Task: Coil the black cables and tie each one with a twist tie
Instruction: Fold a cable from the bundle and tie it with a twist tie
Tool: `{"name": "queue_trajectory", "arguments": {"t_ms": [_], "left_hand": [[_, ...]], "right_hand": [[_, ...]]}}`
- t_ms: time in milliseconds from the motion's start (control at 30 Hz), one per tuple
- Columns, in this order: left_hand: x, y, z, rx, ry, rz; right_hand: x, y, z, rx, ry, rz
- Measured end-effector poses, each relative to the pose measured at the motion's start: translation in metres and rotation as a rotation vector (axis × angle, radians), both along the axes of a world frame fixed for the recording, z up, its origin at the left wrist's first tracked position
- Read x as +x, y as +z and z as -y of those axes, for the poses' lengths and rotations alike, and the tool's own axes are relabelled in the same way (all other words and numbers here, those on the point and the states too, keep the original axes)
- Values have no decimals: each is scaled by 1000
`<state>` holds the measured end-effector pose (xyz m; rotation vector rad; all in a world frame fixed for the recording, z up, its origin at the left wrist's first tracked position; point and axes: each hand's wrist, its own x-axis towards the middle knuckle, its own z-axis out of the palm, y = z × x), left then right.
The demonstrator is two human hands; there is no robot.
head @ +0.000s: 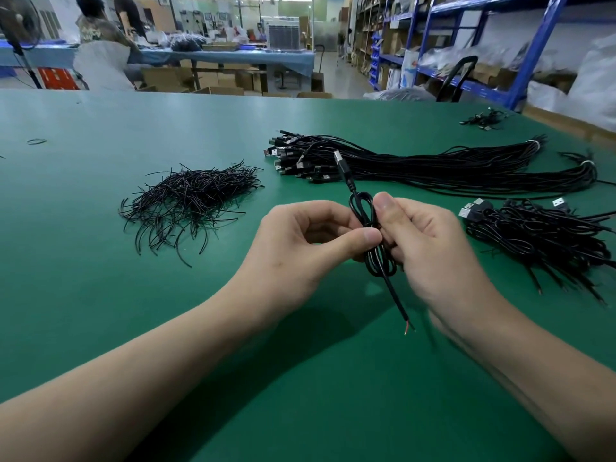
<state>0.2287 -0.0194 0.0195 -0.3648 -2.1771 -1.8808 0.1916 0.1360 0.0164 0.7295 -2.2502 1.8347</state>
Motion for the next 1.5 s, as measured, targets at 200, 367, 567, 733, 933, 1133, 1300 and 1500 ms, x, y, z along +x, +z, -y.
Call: {"name": "queue_trajectory", "arguments": {"t_ms": [200, 367, 567, 733, 933, 1133, 1300, 1500], "left_hand": [[4, -2, -1, -300, 204, -266], [1, -4, 6, -562, 328, -596], [-3, -7, 8, -557, 303, -586], [-5, -9, 6, -26, -96, 121], [-9, -11, 3, 185, -264, 421], [-4, -9, 3, 126, -141, 308], [-2, -7, -2, 86, 6, 102], [1, -7, 3, -406, 232, -359]], "right_hand": [[0, -2, 2, -138, -23, 180], [3, -3, 4, -244, 36, 369], [5, -1, 2, -14, -84, 56], [8, 5, -6, 208, -269, -390], [9, 5, -8, 330, -271, -522], [6, 3, -5, 285, -213, -387], [1, -3, -3, 209, -158, -191], [-2, -5, 4, -28, -41, 210]]}}
